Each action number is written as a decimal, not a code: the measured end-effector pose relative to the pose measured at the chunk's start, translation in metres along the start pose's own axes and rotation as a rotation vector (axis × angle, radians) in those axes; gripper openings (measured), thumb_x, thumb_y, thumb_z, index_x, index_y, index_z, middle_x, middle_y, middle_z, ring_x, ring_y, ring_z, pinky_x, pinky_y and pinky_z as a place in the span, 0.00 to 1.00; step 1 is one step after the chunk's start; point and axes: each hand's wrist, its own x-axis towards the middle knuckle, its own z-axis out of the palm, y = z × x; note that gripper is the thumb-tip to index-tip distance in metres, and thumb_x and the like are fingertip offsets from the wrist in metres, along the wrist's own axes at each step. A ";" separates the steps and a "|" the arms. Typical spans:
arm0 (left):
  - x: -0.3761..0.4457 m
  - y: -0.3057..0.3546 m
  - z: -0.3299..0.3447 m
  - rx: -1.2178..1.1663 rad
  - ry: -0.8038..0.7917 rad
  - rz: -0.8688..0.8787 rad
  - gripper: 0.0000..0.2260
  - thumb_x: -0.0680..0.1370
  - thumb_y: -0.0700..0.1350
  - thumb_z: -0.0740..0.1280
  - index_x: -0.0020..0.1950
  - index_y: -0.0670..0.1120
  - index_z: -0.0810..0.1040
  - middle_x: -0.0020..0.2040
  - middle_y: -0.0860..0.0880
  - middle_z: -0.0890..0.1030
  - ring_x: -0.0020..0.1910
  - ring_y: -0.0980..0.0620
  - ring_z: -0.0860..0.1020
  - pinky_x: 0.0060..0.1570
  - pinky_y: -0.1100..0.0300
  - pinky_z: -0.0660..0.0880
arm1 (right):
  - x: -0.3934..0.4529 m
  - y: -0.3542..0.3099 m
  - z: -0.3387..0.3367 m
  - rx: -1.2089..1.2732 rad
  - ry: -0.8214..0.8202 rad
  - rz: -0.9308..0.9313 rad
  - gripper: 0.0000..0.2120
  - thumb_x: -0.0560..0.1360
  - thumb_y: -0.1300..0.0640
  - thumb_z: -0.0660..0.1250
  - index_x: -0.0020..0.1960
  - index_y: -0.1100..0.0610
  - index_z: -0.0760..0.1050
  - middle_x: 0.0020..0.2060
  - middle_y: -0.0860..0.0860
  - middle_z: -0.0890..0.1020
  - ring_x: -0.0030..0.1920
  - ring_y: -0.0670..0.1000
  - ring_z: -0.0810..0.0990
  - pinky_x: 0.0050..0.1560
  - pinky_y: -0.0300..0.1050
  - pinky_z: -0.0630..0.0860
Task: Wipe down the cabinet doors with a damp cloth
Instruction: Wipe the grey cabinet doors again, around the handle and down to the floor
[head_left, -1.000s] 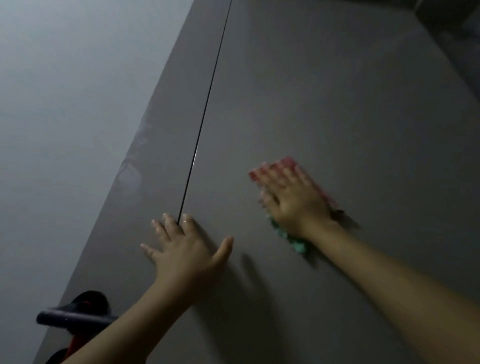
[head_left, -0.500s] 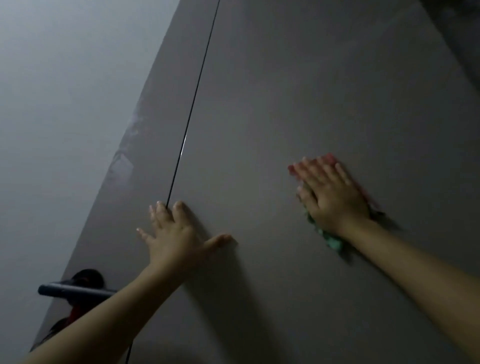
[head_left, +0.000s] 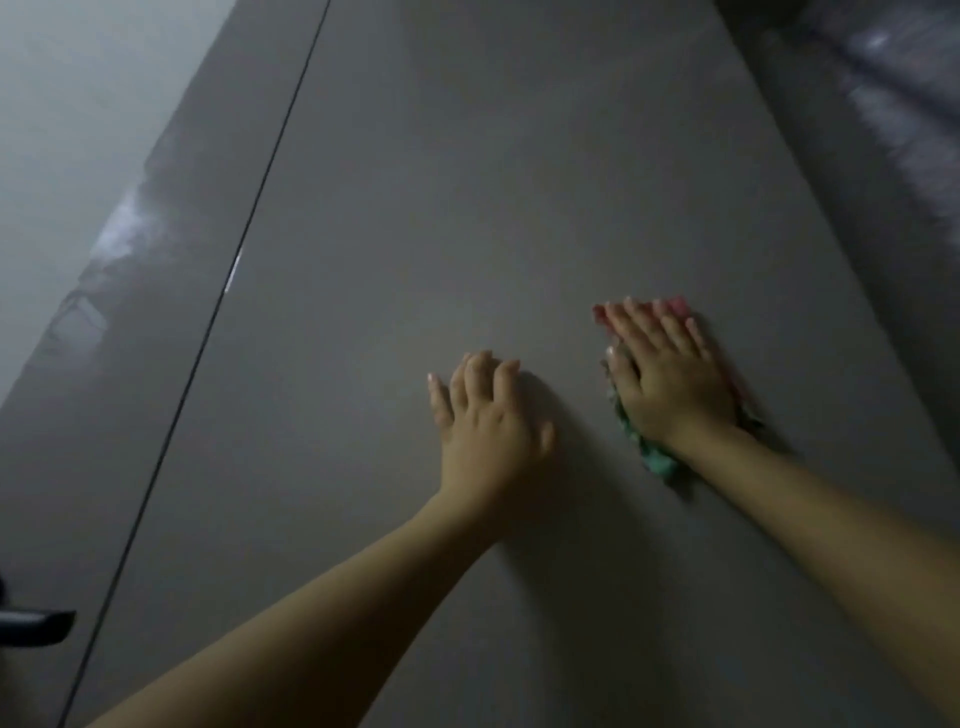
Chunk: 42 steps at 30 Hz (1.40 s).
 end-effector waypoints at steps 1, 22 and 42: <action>0.007 0.009 0.005 -0.055 0.048 0.035 0.31 0.72 0.56 0.51 0.74 0.47 0.60 0.75 0.44 0.57 0.76 0.47 0.49 0.72 0.50 0.30 | 0.012 0.008 -0.001 -0.023 -0.014 0.071 0.33 0.75 0.41 0.38 0.77 0.50 0.56 0.76 0.48 0.59 0.76 0.53 0.55 0.75 0.49 0.44; 0.025 0.023 0.044 0.089 0.267 0.135 0.29 0.72 0.61 0.51 0.65 0.45 0.70 0.65 0.45 0.69 0.70 0.44 0.61 0.75 0.48 0.44 | -0.097 0.039 -0.003 -0.025 0.084 -0.155 0.26 0.79 0.47 0.49 0.74 0.54 0.63 0.72 0.52 0.68 0.73 0.56 0.63 0.73 0.55 0.55; 0.023 0.025 0.043 0.070 0.255 0.123 0.29 0.73 0.61 0.53 0.65 0.43 0.70 0.65 0.42 0.69 0.71 0.42 0.60 0.75 0.48 0.45 | -0.099 0.149 -0.016 -0.150 0.103 0.215 0.30 0.78 0.43 0.45 0.75 0.55 0.63 0.72 0.56 0.68 0.73 0.58 0.64 0.74 0.58 0.55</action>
